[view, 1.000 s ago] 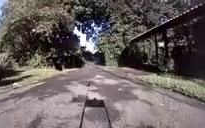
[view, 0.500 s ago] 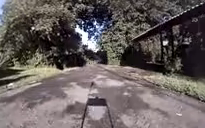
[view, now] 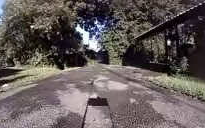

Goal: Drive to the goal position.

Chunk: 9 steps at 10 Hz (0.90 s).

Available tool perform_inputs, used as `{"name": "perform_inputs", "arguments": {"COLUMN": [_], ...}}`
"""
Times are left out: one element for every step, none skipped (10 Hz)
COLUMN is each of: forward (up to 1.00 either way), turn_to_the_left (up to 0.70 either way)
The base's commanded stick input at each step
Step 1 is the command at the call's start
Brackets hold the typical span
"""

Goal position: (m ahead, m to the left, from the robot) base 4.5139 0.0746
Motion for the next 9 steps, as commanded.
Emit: {"name": "perform_inputs", "arguments": {"forward": [0.7,0.7,0.7,0.7,0.7,0.7,0.7,0.7,0.7], "turn_to_the_left": [0.0,0.0,0.0,0.0,0.0,0.0,0.0,0.0,0.0]}}
